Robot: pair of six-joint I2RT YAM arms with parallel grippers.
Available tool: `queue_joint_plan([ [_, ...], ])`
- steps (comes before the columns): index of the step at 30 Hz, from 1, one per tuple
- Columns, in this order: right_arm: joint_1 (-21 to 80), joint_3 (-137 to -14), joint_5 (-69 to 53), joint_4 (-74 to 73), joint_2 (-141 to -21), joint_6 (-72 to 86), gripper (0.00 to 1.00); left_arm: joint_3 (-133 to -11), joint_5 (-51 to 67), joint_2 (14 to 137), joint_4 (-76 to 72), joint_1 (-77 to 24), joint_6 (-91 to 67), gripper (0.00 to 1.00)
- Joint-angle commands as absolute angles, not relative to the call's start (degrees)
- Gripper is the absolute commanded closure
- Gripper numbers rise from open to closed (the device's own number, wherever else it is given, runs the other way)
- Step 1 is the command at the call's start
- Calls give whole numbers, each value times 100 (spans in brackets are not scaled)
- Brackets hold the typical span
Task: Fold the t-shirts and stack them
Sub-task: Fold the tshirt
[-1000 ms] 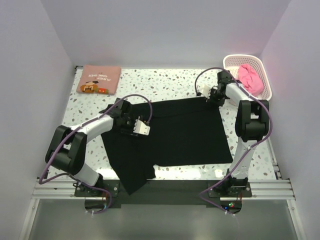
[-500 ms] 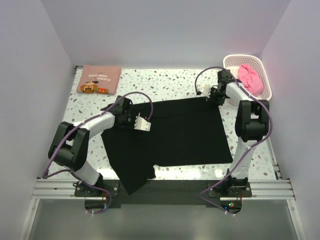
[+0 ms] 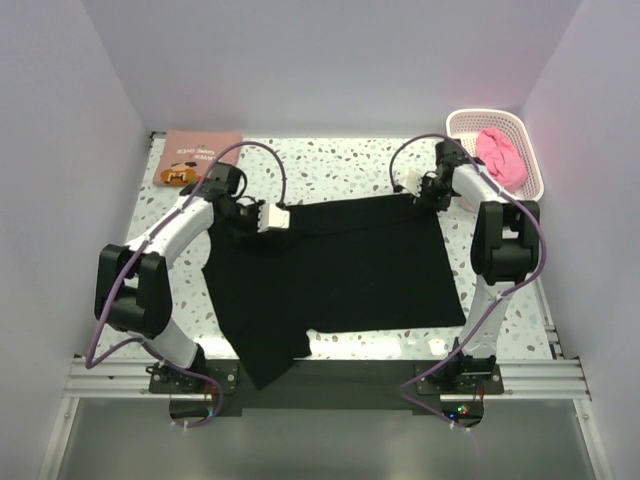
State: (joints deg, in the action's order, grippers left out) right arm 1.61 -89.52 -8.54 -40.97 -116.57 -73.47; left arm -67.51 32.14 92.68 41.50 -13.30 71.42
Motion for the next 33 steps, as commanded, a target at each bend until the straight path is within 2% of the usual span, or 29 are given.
queue_joint_plan([
  [1, 167, -8790, -940, -4193, -11215, -7664, 100, -6935, 3893, 9378, 5167, -1292, 7058, 100],
  [12, 167, -8604, -782, -4122, -11303, -7743, 100, -6961, 3867, 9905, 5476, -1187, 6759, 100],
  [22, 105, -9281, -844, -4429, -11593, -7620, 100, -8270, 4508, 10687, 6257, -668, 6434, 100],
  [33, 114, -8552, -782, -4359, -11338, -7884, 100, -7577, 4500, 10854, 5959, -668, 6188, 100],
])
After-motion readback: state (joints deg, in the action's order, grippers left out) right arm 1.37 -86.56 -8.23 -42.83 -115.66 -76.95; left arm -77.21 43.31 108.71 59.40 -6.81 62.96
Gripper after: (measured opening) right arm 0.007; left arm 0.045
